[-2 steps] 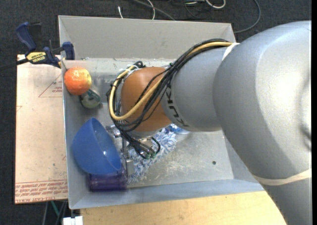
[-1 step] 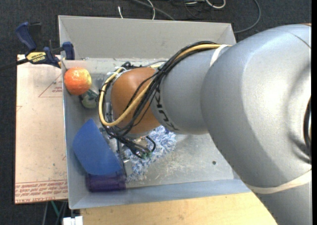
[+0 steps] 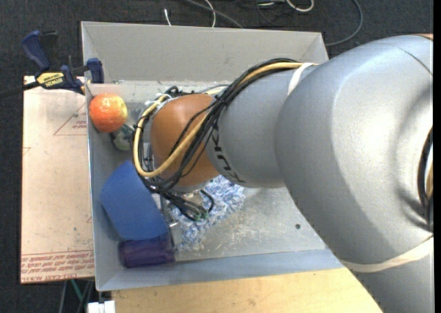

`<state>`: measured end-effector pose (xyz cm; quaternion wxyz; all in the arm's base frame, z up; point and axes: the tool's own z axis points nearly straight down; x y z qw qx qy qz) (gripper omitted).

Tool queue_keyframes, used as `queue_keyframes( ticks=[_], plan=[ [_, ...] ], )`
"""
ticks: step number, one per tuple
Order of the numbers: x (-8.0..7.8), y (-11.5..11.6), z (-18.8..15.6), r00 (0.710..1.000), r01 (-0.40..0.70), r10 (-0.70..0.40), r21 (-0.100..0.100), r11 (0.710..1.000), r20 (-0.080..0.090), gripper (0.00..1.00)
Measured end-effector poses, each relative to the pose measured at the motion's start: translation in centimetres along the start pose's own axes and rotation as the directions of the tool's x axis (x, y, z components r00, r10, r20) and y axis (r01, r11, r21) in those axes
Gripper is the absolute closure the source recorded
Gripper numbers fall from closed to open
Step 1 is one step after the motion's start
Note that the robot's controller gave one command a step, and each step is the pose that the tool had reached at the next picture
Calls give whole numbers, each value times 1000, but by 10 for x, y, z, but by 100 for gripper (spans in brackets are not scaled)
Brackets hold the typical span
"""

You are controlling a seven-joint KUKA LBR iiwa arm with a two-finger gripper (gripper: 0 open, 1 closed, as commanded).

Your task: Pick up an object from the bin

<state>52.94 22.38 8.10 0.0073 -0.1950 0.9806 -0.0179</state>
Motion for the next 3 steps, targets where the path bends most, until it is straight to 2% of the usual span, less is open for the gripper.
queue_keyframes(
  ticks=[1, 2, 3],
  plan=[
    [0, -1, 0, 1000, -7, 7, -3, 1000, 2, 0],
    [16, -18, 6, 995, 100, -100, -5, 995, 7, 0],
    [26, -35, 6, 995, 97, -97, -7, 995, 6, 0]
  ],
)
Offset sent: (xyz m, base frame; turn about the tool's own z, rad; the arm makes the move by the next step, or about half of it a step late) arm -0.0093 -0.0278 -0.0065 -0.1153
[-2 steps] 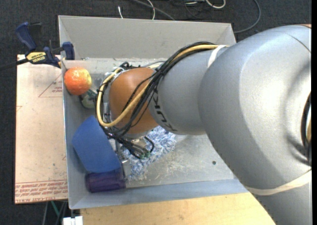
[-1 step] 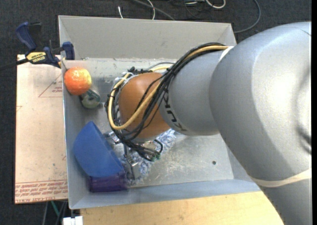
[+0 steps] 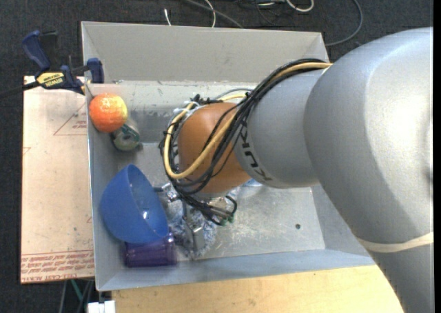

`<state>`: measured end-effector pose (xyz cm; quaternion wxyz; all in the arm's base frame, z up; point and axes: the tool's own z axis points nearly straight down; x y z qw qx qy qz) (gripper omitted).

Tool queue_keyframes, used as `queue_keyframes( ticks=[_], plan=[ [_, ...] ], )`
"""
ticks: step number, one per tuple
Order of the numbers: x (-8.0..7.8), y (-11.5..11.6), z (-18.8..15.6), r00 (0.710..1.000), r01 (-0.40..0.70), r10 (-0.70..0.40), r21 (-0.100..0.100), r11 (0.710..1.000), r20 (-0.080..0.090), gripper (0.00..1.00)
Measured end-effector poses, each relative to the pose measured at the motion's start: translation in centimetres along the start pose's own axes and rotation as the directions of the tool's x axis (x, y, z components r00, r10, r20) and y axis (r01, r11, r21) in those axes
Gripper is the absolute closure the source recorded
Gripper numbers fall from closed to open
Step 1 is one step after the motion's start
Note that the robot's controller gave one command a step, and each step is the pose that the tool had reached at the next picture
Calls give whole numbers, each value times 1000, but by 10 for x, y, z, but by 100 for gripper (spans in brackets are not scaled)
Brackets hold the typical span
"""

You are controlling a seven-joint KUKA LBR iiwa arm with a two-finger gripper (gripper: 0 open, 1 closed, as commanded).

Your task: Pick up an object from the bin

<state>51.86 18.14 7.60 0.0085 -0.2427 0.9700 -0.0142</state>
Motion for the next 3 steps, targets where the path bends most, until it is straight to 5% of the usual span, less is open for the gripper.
queue_keyframes(
  ticks=[1, 2, 3],
  plan=[
    [20, -7, 4, 971, 239, -239, 1, 971, 0, 0],
    [24, -5, 3, 876, 481, -481, 10, 876, 16, 100],
    [24, -5, 3, 876, 481, -482, 10, 876, 16, 100]
  ],
)
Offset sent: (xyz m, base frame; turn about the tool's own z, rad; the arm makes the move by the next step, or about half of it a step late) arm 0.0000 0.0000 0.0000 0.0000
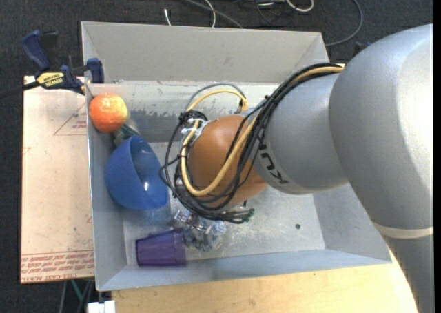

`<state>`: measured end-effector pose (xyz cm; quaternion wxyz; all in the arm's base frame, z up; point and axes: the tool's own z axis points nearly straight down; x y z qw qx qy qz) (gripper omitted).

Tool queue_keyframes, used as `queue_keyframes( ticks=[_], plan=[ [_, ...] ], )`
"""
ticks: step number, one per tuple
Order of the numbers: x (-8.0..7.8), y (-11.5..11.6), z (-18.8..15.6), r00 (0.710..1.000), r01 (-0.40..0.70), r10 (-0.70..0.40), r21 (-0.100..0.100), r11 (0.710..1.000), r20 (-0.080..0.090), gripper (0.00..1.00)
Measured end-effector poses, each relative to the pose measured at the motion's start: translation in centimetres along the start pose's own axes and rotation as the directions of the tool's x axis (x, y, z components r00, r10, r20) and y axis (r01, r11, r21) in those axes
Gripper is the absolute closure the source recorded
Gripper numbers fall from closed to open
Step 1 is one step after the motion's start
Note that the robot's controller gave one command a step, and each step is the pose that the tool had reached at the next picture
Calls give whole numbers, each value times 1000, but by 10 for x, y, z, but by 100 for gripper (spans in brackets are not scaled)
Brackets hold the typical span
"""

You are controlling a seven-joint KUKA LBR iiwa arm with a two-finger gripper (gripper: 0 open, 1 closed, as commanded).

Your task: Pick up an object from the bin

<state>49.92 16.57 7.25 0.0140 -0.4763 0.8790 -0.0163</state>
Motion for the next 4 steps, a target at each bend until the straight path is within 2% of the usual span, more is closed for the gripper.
queue_keyframes(
  ticks=[1, 2, 3, 4],
  plan=[
    [1, 1, -3, 1000, -14, 14, 1, 1000, 5, 100],
    [3, 4, -87, 1000, -6, 6, 4, 1000, 8, 100],
    [5, 6, -96, 1000, -5, 5, -5, 1000, -2, 100],
    [29, -20, -108, 912, 411, -411, -1, 912, 4, 100]
  ],
)
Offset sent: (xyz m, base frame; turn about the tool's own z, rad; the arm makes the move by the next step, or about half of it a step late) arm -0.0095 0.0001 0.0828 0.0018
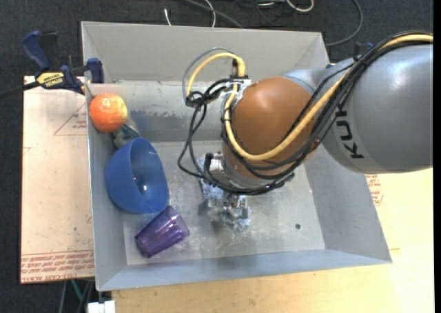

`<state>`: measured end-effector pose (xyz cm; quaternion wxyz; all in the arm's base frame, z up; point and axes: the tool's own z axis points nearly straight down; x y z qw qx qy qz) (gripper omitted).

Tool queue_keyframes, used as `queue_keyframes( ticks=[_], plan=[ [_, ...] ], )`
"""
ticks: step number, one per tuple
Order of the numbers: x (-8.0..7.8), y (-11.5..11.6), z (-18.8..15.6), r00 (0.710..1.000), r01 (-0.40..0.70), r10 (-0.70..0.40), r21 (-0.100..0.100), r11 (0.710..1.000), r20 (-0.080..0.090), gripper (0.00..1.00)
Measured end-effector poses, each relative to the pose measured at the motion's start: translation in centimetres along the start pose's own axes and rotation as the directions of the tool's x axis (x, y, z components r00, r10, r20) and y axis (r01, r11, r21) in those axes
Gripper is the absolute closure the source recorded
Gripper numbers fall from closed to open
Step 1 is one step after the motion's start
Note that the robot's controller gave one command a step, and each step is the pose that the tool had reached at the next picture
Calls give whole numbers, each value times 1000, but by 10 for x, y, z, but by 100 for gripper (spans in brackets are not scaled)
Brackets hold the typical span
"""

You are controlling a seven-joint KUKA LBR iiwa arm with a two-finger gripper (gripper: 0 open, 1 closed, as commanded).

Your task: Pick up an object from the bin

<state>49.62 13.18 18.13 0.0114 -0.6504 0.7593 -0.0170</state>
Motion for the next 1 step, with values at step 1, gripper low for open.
queue_keyframes(
  ticks=[1],
  plan=[
    [-36, 1, -47, 978, -210, 210, 0, 978, 3, 100]
  ],
)
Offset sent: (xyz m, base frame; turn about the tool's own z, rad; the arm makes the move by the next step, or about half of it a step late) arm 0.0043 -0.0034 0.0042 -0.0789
